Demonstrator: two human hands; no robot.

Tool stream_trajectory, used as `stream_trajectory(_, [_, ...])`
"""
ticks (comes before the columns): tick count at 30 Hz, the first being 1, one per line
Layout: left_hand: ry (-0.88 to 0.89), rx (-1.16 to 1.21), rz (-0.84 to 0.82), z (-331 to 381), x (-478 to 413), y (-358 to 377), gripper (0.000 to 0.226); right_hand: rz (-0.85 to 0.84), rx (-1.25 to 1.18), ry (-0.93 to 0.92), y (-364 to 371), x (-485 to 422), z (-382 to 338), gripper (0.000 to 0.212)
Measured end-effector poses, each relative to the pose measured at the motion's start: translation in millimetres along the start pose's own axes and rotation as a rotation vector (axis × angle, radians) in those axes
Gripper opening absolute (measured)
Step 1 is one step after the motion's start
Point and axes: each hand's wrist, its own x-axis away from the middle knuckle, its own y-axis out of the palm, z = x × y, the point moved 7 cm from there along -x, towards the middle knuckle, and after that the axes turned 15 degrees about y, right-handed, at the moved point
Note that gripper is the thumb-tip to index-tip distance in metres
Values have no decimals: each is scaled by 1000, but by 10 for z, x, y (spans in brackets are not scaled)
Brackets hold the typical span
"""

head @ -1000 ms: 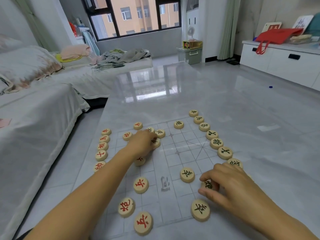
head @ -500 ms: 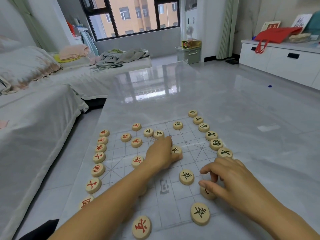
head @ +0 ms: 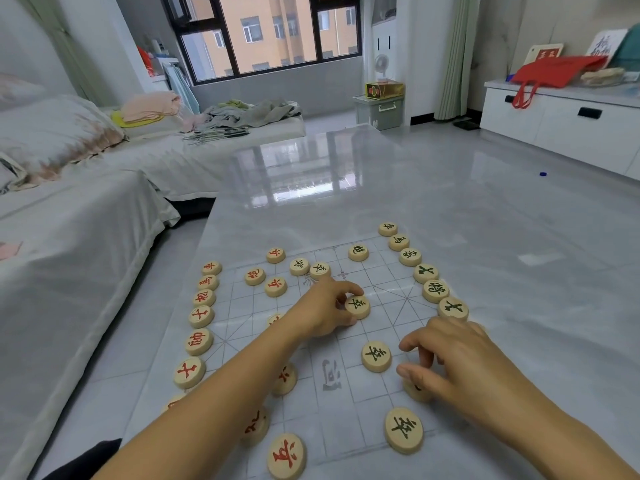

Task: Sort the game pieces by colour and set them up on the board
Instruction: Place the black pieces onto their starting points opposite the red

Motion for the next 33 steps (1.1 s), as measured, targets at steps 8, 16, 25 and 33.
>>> stream_trajectory(8, [-34,77,31,-103,25,-61,53,-7,18,11,3,-27,-7,30])
stream_trajectory(16, [-16,-450,133,-517,-272,-562,39,-22,47,30,36,-123,11,31])
stream_trajectory(25, [23,-374,46,-367,-477,-455,42,-3,6,22,52,-224,-18,32])
stream_trajectory(33, [-17,-196,119,-367,-492,-392,43,54,105,4,97,-234,3,32])
